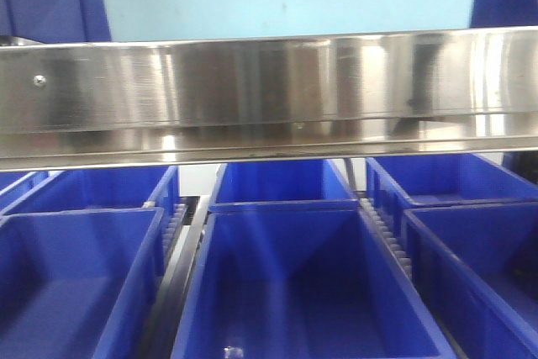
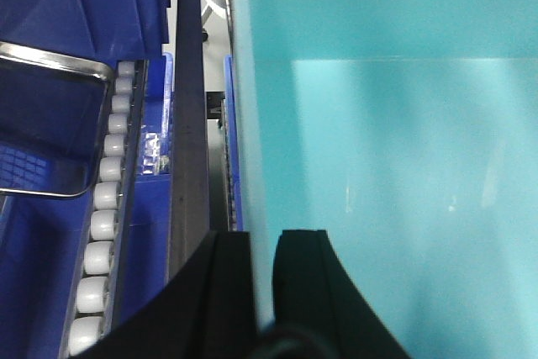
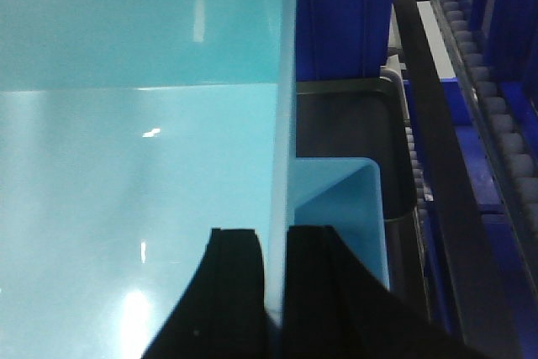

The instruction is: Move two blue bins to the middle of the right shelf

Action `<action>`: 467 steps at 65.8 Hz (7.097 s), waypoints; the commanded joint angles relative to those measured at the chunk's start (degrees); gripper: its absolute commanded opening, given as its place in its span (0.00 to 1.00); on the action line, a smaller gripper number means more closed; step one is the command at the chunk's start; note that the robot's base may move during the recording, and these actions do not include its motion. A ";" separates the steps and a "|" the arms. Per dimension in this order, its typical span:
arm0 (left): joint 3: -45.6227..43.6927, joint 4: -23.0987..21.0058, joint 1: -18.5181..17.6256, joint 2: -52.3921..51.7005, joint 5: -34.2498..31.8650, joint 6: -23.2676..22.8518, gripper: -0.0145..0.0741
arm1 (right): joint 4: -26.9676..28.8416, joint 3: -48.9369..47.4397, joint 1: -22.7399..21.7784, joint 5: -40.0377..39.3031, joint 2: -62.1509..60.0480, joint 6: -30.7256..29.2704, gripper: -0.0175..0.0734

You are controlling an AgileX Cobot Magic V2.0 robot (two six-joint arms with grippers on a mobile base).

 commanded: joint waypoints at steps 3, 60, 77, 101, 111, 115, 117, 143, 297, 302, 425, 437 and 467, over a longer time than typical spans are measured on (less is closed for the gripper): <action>-0.52 -0.97 -0.51 -0.72 -2.29 -0.04 0.04 | 0.43 -0.82 0.20 -2.95 -0.63 -0.40 0.01; -0.52 -0.98 -0.51 -0.72 -2.40 -0.04 0.04 | 0.43 -0.82 0.20 -2.95 -0.63 -0.40 0.01; -0.52 -2.90 -0.51 0.48 -7.11 -0.04 0.04 | -6.74 -0.82 -0.02 -4.40 0.03 -0.04 0.01; -0.52 -4.14 -0.51 9.34 -11.10 -0.04 0.04 | -8.43 -0.30 -1.76 -6.00 5.80 2.04 0.01; -0.52 -3.85 -0.51 11.92 -12.10 -0.04 0.04 | -8.84 -0.30 -1.98 -6.13 8.86 2.04 0.01; -0.52 -3.85 -0.51 12.71 -12.10 -0.04 0.04 | -8.84 -0.21 -2.23 -6.13 10.09 2.04 0.01; -0.52 -3.85 -0.51 13.14 -12.00 -0.04 0.04 | -8.84 -0.21 -2.43 -5.83 10.58 2.04 0.01; -0.39 -3.39 -0.51 16.63 -11.28 -0.04 0.04 | -8.84 -0.21 -2.62 -1.82 15.00 2.04 0.01; 10.74 -20.72 6.45 11.14 4.25 5.11 0.61 | 11.46 12.31 -8.03 12.59 6.10 -6.26 0.72; 10.51 -21.11 6.45 11.14 4.25 5.11 0.61 | 11.54 12.31 -8.03 12.59 6.26 -6.26 0.72; 9.87 -24.55 6.34 9.53 4.25 8.54 0.04 | 14.92 8.89 -7.93 12.59 6.74 -13.69 0.01; 6.09 -24.55 6.34 7.84 4.25 8.54 0.04 | 14.92 2.57 -7.85 12.59 6.74 -13.69 0.01; -12.38 -20.89 6.34 7.72 4.25 10.05 0.04 | 14.92 -13.10 -7.85 12.59 6.63 -16.59 0.01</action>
